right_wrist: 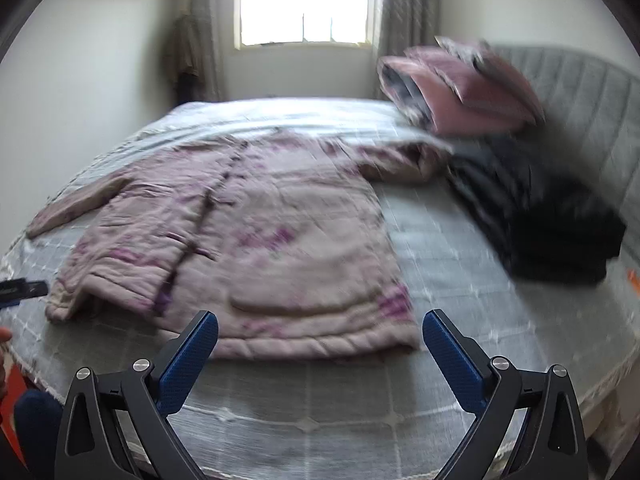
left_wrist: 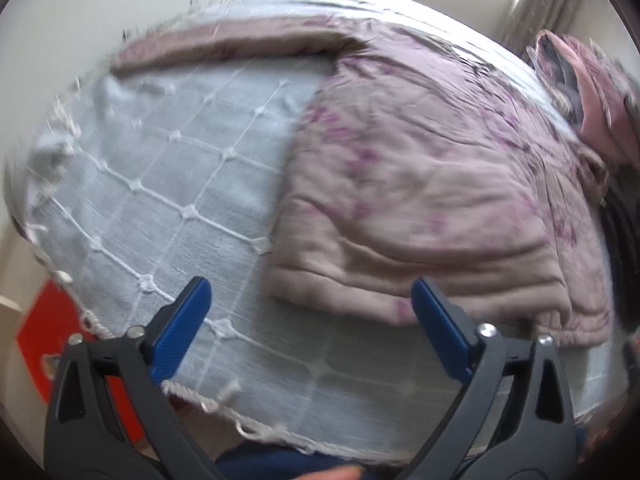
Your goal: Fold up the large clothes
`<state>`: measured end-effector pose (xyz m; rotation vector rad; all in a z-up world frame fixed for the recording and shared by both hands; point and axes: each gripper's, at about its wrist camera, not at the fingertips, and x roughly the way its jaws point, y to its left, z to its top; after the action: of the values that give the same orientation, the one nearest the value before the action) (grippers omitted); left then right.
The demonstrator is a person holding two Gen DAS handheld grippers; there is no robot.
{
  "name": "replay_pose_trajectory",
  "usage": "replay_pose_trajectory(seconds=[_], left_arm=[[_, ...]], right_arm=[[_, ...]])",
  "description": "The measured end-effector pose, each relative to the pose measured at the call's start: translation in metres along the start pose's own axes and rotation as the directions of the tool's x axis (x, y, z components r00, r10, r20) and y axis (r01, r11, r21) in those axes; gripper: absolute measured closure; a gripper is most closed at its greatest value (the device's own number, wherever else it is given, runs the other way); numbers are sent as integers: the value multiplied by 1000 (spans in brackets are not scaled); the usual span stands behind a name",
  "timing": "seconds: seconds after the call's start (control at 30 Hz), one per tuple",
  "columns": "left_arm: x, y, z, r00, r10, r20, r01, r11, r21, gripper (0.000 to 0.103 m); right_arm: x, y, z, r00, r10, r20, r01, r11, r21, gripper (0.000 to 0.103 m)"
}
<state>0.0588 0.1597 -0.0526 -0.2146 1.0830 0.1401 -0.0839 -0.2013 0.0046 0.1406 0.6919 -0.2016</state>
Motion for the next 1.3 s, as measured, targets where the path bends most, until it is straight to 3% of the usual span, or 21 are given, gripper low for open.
replay_pose_trajectory(seconds=[0.07,0.13,0.2,0.23,0.3,0.33,0.43,0.47,0.5,0.6,0.67,0.77,0.8,0.87,0.9,0.97,1.03,1.1,1.17,1.23,1.3], left_arm=[[16,14,7,998,-54,-29,53,998,-37,11],[33,23,12,998,-46,-51,42,996,-74,31],[45,20,12,992,-99,-77,92,992,-87,43],[55,15,12,987,-131,-98,123,989,-85,52],[64,8,11,987,-122,-103,115,990,-77,57],[63,4,10,991,-113,-70,109,992,-62,71],[53,6,13,991,-129,-18,127,988,-89,78],[48,11,16,991,-136,14,136,985,-107,78],[36,17,18,991,-121,63,128,984,-122,79],[1,35,20,978,-82,190,111,983,-147,81],[-10,43,25,972,-79,220,115,981,-154,83],[-29,47,20,977,-57,204,95,978,-183,103],[-46,50,13,971,50,232,-3,980,-200,103],[-87,60,2,894,234,381,-154,961,-228,103],[-99,69,-2,875,252,414,-153,954,-258,103],[-91,73,5,923,125,365,-57,980,-192,103],[-71,63,11,953,121,279,-90,989,-121,102],[-56,50,12,960,131,246,-120,991,-59,96],[-50,37,9,970,86,226,-79,996,-38,78],[-44,24,13,977,36,212,-27,999,-43,50],[-39,-1,22,979,-1,204,9,999,-37,46]], right_arm=[[26,-30,-9,988,48,-149,-27,990,140,0],[48,-52,-16,967,81,-240,-17,966,257,1],[67,-66,-22,950,111,-292,-10,945,328,2],[77,-69,-21,944,120,-308,-4,936,352,6],[100,-76,-19,930,145,-338,-6,924,382,18],[112,-79,-19,925,162,-344,-10,915,404,22],[137,-83,-24,913,141,-382,30,912,410,50],[140,-81,-22,922,129,-366,32,915,403,60],[139,-77,-19,932,137,-336,4,923,386,83],[125,-64,-7,955,127,-269,-39,950,311,89],[108,-60,3,970,132,-204,-66,952,299,90],[71,-58,20,975,188,-121,-142,938,315,91],[61,-58,26,976,193,-100,-154,937,313,91],[35,-57,36,978,202,-50,-176,931,320,91],[26,-59,38,979,199,-32,-179,930,321,91],[24,-57,35,981,191,-36,-171,936,307,91],[45,-47,25,985,129,-113,-99,965,243,88],[72,-43,10,978,17,-210,20,985,173,85],[83,-49,-1,972,-20,-235,61,983,171,82],[79,-60,-3,976,-27,-215,69,980,187,67],[70,-67,8,978,-121,-170,146,979,144,44]])
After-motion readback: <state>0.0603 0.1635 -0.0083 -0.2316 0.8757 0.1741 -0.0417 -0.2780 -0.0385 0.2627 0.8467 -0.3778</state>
